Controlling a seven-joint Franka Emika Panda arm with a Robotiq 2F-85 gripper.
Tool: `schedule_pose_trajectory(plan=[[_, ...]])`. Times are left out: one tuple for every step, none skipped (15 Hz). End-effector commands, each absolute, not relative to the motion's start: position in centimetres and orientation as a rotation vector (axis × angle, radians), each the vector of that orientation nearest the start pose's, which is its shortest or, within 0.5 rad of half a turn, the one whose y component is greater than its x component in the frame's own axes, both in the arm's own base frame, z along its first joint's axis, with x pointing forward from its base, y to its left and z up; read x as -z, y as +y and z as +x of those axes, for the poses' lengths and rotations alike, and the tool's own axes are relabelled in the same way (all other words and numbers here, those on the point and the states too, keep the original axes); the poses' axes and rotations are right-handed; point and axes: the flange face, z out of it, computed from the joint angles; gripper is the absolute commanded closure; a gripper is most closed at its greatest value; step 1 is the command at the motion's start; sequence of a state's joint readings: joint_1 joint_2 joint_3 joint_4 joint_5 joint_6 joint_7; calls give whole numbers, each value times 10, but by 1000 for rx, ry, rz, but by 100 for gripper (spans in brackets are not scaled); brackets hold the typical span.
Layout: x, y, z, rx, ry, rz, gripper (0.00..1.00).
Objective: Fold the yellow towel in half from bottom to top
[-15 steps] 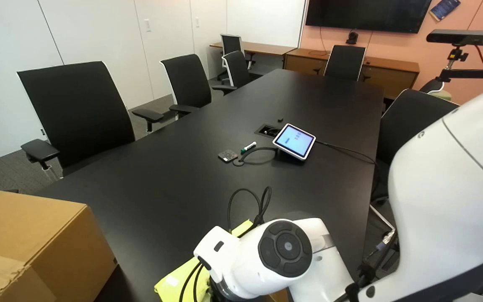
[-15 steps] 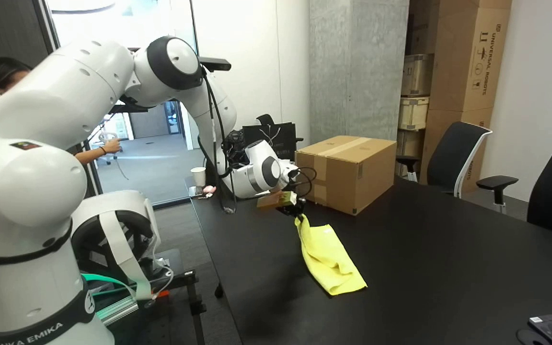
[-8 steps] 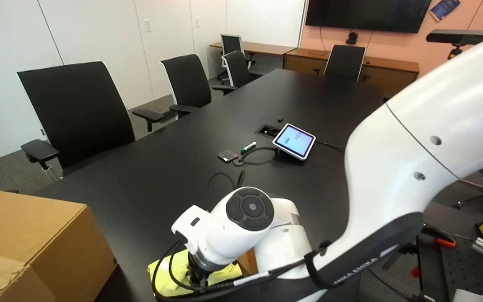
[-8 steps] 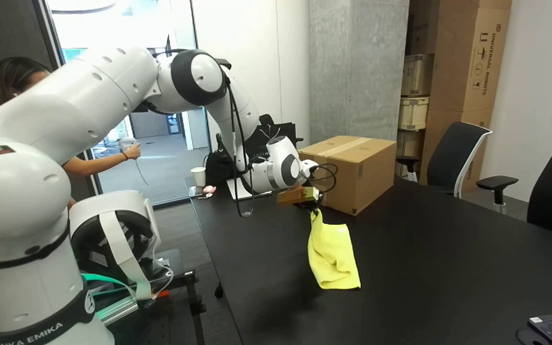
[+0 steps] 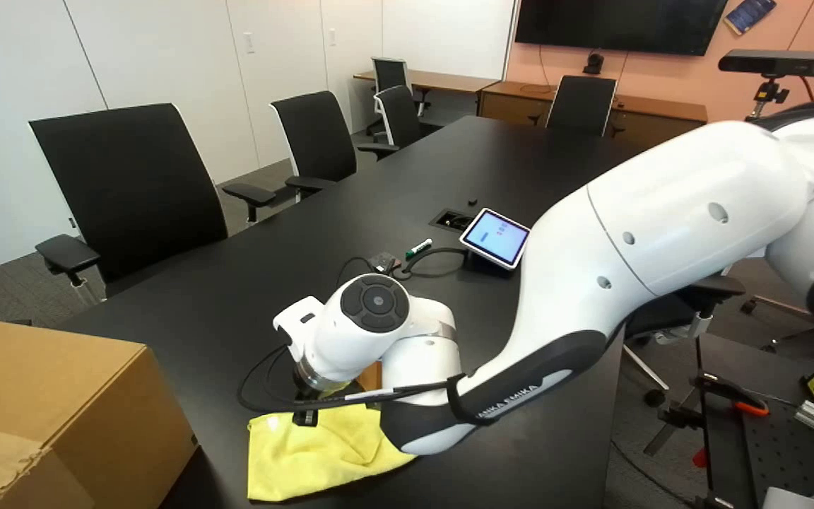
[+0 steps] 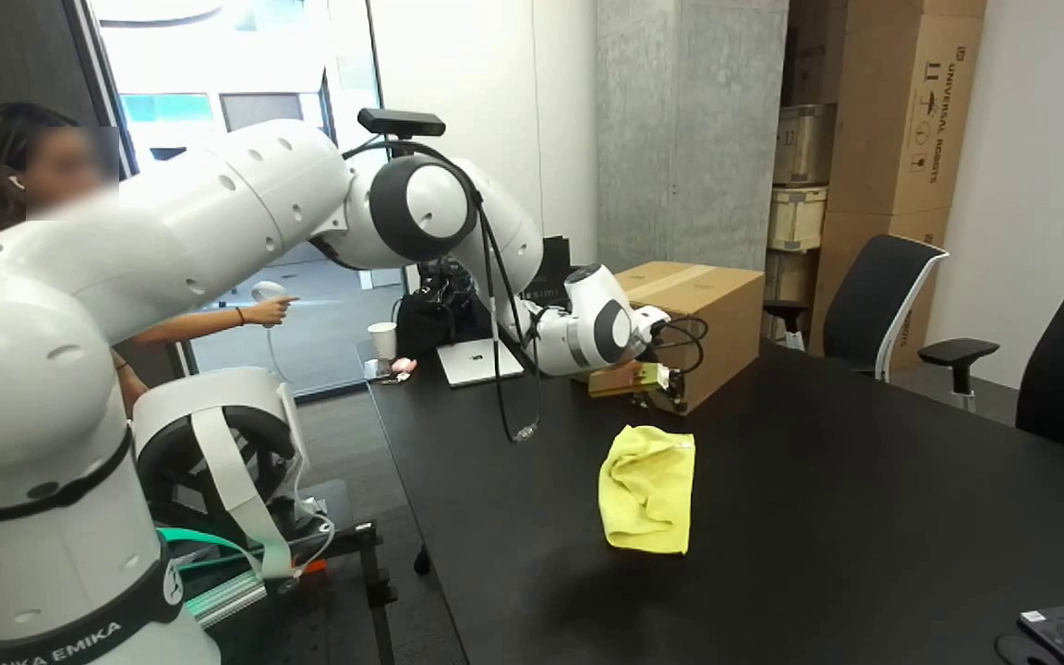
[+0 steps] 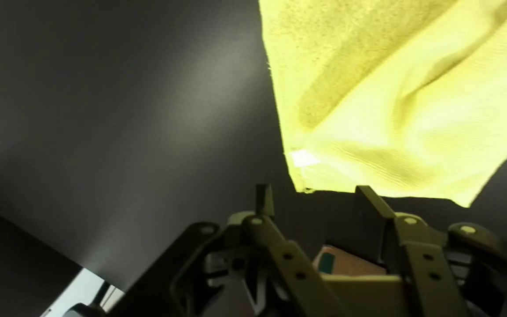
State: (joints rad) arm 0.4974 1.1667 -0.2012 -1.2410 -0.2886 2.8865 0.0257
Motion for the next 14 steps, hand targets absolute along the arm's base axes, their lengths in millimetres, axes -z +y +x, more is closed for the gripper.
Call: schedule_pose_trajectory(plan=[[-104, 265, 752, 869, -918, -3125, 17], [-111, 254, 756, 852, -880, -3153, 9], [-114, 244, 758, 803, -840, -3186, 2], [-118, 231, 757, 754, -804, -3214, 0], [-124, 213, 749, 653, -761, -3251, 0], [-127, 201, 745, 576, -730, -3269, 0], [-135, 184, 734, 480, -690, -3295, 0], [-137, 169, 730, 416, -635, -3321, 0], [-140, 161, 724, 338, -590, -3333, 0], [-144, 151, 716, 270, -543, -3333, 0], [-147, 142, 708, 208, -499, -3322, 0], [-150, 135, 699, 155, -453, -3305, 0], [-155, 128, 691, 107, -402, -3285, 0], [-158, 120, 681, 64, -346, -3261, 0]])
